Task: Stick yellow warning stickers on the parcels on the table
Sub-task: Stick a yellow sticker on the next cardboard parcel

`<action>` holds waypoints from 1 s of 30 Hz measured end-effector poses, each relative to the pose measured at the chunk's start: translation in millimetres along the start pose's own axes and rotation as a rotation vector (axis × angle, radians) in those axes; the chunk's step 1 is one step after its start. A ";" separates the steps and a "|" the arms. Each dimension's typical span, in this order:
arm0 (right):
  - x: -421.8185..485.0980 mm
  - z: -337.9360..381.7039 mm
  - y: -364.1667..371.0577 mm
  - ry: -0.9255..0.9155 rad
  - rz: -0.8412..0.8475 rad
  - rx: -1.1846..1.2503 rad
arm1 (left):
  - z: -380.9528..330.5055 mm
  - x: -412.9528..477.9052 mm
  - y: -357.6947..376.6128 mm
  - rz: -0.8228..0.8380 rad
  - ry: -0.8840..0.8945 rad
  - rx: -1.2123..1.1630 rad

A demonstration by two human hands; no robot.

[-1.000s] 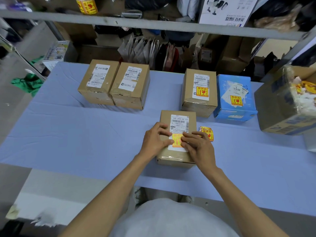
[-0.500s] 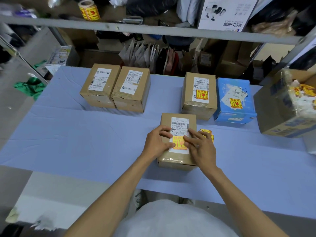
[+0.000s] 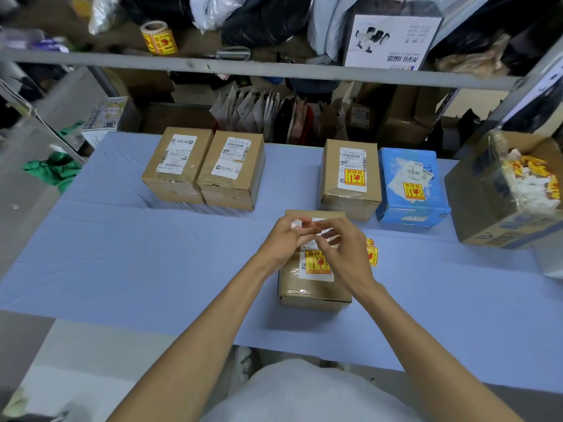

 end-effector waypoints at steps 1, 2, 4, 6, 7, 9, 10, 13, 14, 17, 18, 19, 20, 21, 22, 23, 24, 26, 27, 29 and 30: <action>1.2 5.1 -0.4 -0.026 -0.001 0.005 | -2.2 -0.3 4.8 0.018 0.005 -0.008; 2.1 9.4 -1.3 -0.049 -0.007 0.001 | -4.5 -0.9 9.9 0.046 0.020 -0.008; 3.5 14.8 -3.8 -0.079 -0.016 -0.008 | -12.1 -4.4 21.3 0.129 0.069 -0.005; 5.0 16.4 -5.1 -0.082 -0.015 0.005 | -16.4 -6.0 25.8 0.172 0.079 -0.025; 5.7 16.5 -6.8 -0.079 -0.025 0.005 | -17.4 -5.3 25.3 0.166 0.077 -0.043; 7.2 17.2 -13.2 -0.080 -0.059 0.008 | -18.4 -3.3 22.0 0.115 0.066 -0.043; 7.9 17.9 -16.6 -0.086 -0.074 0.014 | -18.1 -2.3 20.4 0.088 0.054 -0.023; 7.9 22.8 -24.9 -0.126 -0.102 0.030 | -17.4 -1.2 19.5 0.059 0.013 -0.051; 7.2 25.0 -26.7 -0.143 -0.111 0.035 | -18.3 -1.1 18.6 0.038 -0.002 -0.110; 6.0 30.6 -28.6 -0.178 -0.115 0.055 | -24.9 -1.1 9.6 -0.064 -0.006 -0.208; 6.9 30.8 -29.7 -0.179 -0.114 0.059 | -27.5 -1.7 9.6 -0.064 0.005 -0.218; 8.6 30.3 -31.4 -0.177 -0.114 0.059 | -29.9 -2.5 10.2 -0.052 0.022 -0.232; 11.0 29.5 -34.0 -0.172 -0.115 0.058 | -32.5 -3.8 11.3 -0.036 0.041 -0.252; 13.6 28.1 -36.6 -0.165 -0.114 0.054 | -35.2 -5.7 12.2 -0.017 0.064 -0.264; 16.4 26.5 -38.4 -0.156 -0.107 0.047 | -37.2 -7.2 13.4 0.003 0.088 -0.267; 18.7 24.9 -39.7 -0.147 -0.098 0.037 | -39.0 -8.5 14.9 0.020 0.117 -0.251; 20.6 23.7 -40.2 -0.135 -0.089 0.035 | -41.0 -10.0 16.5 0.031 0.148 -0.225; 22.2 20.5 -39.8 -0.081 -0.073 0.103 | -45.1 -12.5 17.8 0.015 0.191 -0.165; 22.2 18.2 -39.1 -0.042 -0.062 0.175 | -47.1 -13.2 17.0 -0.011 0.203 -0.137; 21.3 15.1 -37.4 0.021 -0.044 0.329 | -53.4 -14.2 14.0 -0.070 0.235 -0.065; 20.2 13.9 -37.4 0.046 -0.044 0.393 | -57.7 -14.4 13.2 -0.090 0.256 -0.023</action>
Point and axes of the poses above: each hand's wrist, its own x-axis towards the middle knuckle, its own y-axis out of the palm, z = x × y, the point moved 9 cm from there along x, towards the middle knuckle
